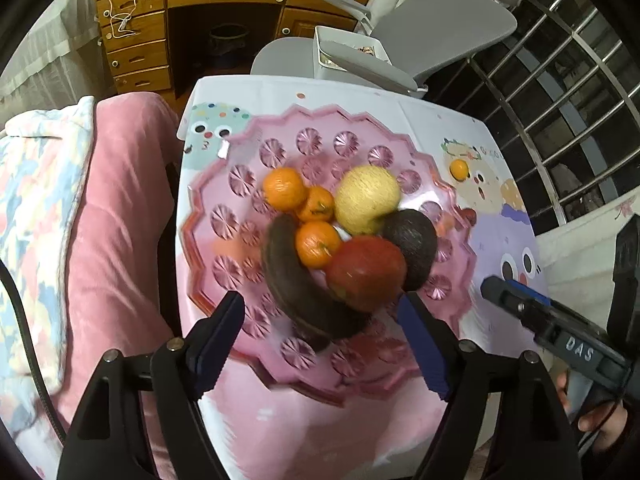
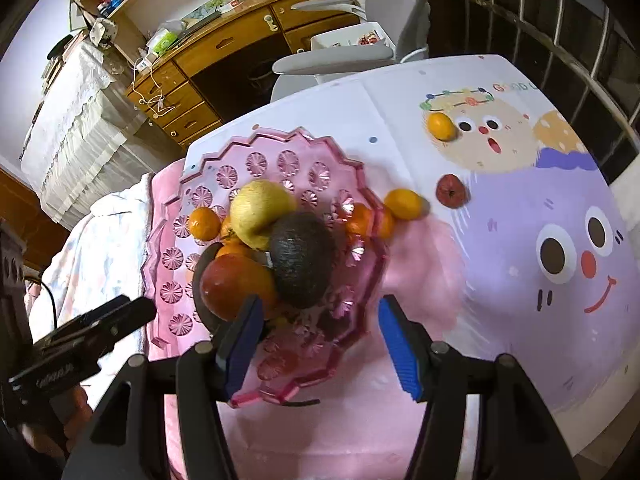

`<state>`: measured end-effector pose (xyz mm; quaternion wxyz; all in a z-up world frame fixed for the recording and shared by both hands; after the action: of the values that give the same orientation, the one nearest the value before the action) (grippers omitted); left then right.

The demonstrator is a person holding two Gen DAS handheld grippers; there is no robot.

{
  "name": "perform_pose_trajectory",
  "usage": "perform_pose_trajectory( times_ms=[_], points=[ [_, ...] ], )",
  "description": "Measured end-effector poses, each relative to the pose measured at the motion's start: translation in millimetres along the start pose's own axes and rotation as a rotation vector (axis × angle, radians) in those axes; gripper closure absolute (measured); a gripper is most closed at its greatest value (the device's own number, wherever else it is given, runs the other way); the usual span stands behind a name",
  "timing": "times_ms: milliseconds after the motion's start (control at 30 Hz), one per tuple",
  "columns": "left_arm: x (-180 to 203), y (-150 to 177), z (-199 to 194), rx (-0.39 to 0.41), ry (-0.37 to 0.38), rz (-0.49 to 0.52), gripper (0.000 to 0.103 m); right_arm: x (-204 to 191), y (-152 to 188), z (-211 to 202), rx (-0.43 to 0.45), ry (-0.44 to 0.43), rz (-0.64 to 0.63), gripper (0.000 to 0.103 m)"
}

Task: Organize fruits
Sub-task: 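Move the left tool to the small red fruit while the right tool approaches a small orange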

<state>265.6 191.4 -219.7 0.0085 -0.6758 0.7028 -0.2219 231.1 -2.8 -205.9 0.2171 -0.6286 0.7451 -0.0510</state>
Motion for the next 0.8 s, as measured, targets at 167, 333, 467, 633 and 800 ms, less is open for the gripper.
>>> perform_pose_trajectory(
  times_ms=[167, 333, 467, 633, 800],
  points=[
    [31.2, 21.8, -5.2, -0.001, -0.039, -0.050, 0.022, 29.0, 1.2, -8.2, -0.018, -0.042, 0.008, 0.043],
    [73.3, 39.9, -5.2, 0.012, -0.106, -0.113, 0.022, 62.8, -2.4, -14.9, -0.045, -0.096, -0.049, 0.043],
    [119.7, 52.8, -2.4, 0.027, -0.108, -0.167, 0.022, 93.2, -7.5, -20.7, -0.082, -0.123, -0.103, 0.043],
    [172.9, 63.1, 10.1, 0.026, -0.118, -0.201, 0.022, 131.9, -18.0, -31.2, -0.106, -0.133, -0.168, 0.043],
    [223.9, 63.2, 26.8, 0.031, -0.130, -0.159, 0.022, 171.7, -31.0, -38.0, -0.096, -0.141, -0.197, 0.043]
  ],
)
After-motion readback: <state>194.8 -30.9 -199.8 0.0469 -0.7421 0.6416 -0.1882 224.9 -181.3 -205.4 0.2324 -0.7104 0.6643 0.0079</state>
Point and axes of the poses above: each gripper's, at about its wrist camera, not at the fingertips, and z roughly the way its jaws point, x to its right, y to its underside, the point moved 5 cm from there along z, roughly the way its jaws point
